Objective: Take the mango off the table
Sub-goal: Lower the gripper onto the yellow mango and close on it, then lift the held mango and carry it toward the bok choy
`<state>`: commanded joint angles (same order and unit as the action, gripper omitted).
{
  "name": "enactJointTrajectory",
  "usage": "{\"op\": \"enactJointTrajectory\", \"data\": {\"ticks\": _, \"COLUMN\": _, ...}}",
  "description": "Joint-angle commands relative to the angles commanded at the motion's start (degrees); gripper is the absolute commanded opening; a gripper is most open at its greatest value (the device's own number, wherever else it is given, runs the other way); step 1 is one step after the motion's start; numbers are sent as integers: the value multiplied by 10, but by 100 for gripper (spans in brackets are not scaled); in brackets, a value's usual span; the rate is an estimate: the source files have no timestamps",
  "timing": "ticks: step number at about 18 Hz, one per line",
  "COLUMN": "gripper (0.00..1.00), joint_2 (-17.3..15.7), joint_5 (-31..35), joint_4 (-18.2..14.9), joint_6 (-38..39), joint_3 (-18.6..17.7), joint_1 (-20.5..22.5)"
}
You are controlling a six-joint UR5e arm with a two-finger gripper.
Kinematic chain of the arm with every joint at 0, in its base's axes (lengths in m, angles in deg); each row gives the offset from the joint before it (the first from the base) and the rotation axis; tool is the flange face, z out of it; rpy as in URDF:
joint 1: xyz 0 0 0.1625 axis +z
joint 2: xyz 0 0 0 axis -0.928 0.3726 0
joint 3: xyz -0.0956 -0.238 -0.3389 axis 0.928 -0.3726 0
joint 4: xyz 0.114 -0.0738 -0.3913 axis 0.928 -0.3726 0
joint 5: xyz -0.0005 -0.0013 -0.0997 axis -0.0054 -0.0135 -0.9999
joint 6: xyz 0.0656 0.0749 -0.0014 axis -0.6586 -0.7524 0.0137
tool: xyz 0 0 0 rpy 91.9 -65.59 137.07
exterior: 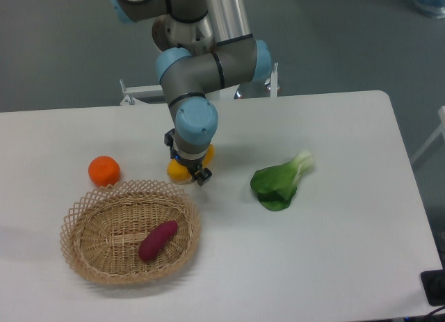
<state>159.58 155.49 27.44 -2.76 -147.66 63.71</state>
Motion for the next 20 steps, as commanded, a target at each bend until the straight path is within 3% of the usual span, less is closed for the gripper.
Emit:
{"op": "enactJointTrajectory", "data": {"ticks": 9, "gripper": 50, "joint_2": -11, "joint_5": 0, "joint_4": -2, "joint_6": -5, "joint_3": 27, "joint_1": 8}}
{"op": "enactJointTrajectory", "data": {"ticks": 20, "gripper": 50, "joint_2": -11, "joint_5": 0, "joint_4": -9, "joint_6": -10, "joint_3": 113, "joint_1": 72}}
